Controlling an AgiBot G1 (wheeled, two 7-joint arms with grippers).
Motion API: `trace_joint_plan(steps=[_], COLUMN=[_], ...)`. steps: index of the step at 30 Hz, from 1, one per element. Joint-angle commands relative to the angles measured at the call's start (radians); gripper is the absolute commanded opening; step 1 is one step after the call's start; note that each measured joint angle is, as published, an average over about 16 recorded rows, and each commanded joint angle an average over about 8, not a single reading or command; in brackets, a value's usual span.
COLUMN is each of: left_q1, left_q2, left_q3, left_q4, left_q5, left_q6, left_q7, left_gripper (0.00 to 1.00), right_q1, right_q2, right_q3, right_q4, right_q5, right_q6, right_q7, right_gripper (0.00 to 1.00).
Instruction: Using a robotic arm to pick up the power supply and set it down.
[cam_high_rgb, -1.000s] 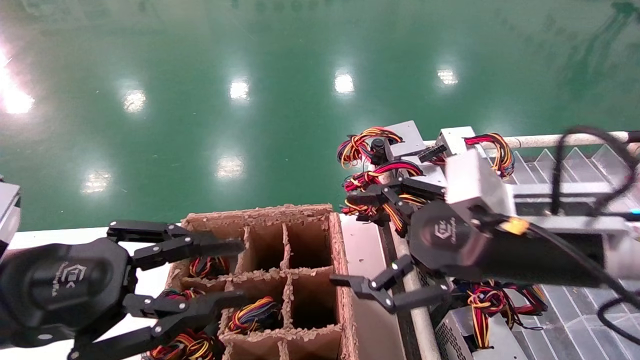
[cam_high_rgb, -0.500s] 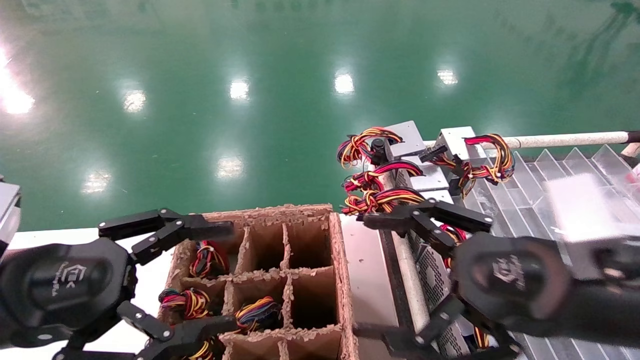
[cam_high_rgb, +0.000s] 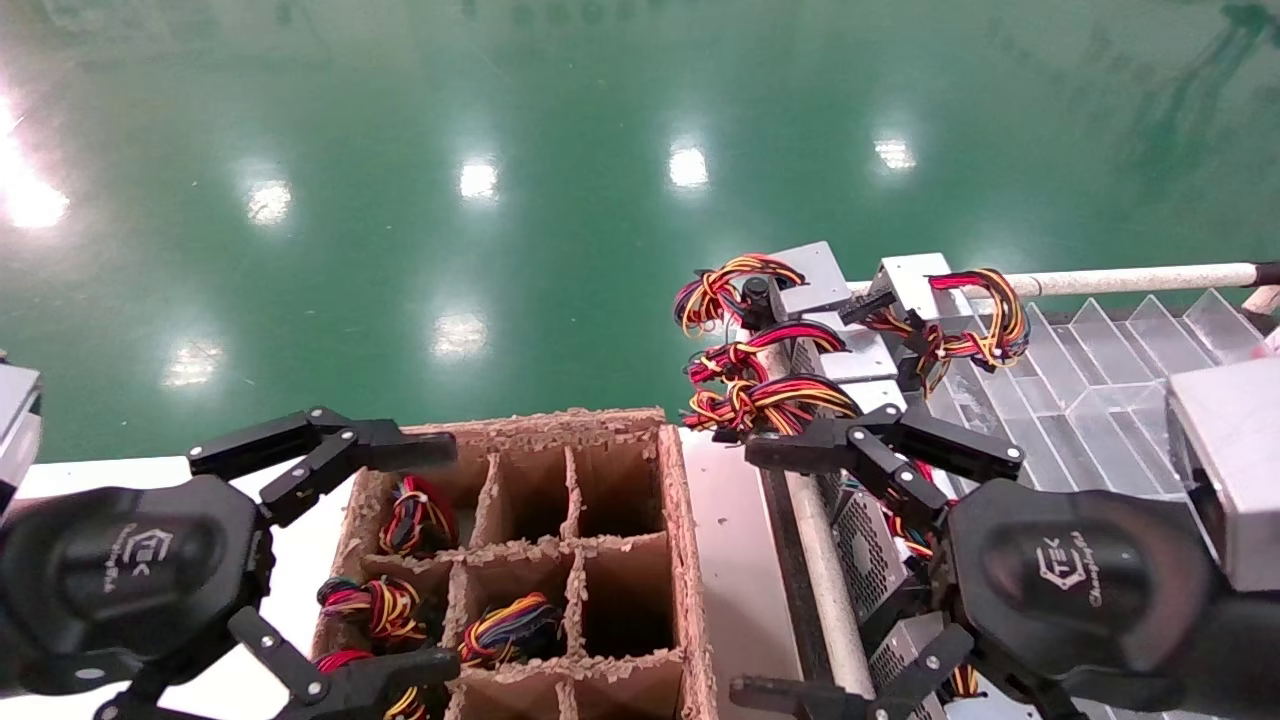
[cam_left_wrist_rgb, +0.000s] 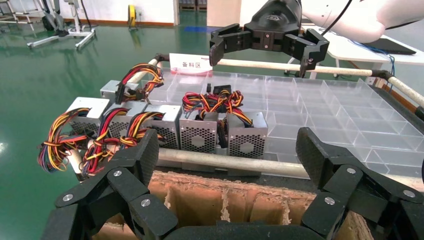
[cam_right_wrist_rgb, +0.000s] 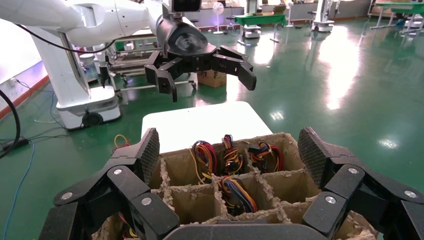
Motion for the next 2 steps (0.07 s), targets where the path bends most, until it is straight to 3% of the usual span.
trace_joint_plan(steps=[1, 2], left_q1=[0.0, 0.0], left_q2=[0.0, 0.0], left_q3=[0.0, 0.0], left_q4=[0.0, 0.0], left_q5=[0.0, 0.0], left_q6=[0.0, 0.0], left_q7=[0.0, 0.0], left_gripper=[1.0, 1.0], right_q1=[0.006, 0.007], right_q2=[-0.002, -0.002], right_q3=[-0.005, -0.006], right_q4=[0.0, 0.0], right_q5=[-0.007, -0.008], right_q6=[0.003, 0.003], right_q7=[0.001, 0.002], right_gripper=[1.0, 1.0])
